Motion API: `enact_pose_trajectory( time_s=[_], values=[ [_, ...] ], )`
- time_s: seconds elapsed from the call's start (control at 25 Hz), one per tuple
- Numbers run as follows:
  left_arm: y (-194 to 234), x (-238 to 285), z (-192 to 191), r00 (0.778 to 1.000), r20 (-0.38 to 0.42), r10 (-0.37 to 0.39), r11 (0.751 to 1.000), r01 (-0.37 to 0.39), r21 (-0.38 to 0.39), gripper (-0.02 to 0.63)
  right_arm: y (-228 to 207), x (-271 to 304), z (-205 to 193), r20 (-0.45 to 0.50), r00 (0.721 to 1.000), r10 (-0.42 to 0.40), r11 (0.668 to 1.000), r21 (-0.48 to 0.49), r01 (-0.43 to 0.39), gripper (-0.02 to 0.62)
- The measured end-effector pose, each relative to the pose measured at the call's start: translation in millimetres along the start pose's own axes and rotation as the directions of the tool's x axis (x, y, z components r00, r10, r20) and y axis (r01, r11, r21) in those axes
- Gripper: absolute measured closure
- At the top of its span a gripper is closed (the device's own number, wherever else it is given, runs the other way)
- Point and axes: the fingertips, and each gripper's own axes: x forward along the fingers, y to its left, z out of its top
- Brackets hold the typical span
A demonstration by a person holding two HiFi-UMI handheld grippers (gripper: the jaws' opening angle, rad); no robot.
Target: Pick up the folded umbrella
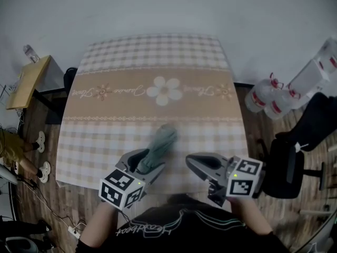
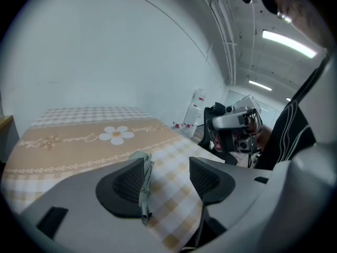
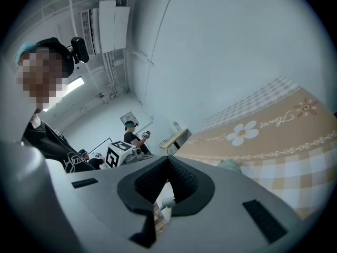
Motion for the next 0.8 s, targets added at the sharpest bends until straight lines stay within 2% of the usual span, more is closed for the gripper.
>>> enact_pose_trajectory(
  time_s=[0.12, 0.32, 0.48, 0.64, 0.8],
  values=[
    [13.4, 13.9, -17.3, 0.997, -0.074, 0.031, 0.999, -0.029, 0.030, 0.324, -12.3, 0.6, 2.1, -0.006, 1.000, -0.010, 1.000, 0.010, 0.010, 0.584],
    [39.9, 34.8, -50.0, 0.981, -0.180, 0.076, 0.996, -0.066, 0.059, 0.311, -30.9, 1.2, 4.6, -0.011, 1.000, -0.024, 0.999, 0.029, 0.025, 0.584],
    [55.2, 49.6, -67.1, 0.970, -0.227, 0.088, 0.996, -0.082, 0.037, 0.310, -45.7, 0.1, 0.7, -0.035, 0.999, -0.038, 0.998, 0.049, 0.040, 0.584],
    [74.2, 64.1, -87.8, 0.952, -0.275, 0.131, 0.991, -0.119, 0.061, 0.310, -58.2, 1.4, 0.4, -0.039, 0.998, -0.047, 0.996, 0.071, 0.050, 0.584],
    [79.4, 77.9, -107.6, 0.942, -0.312, 0.124, 0.992, -0.116, 0.045, 0.310, -66.1, 3.9, -2.6, -0.053, 0.998, -0.044, 0.995, 0.090, 0.049, 0.584]
  ],
)
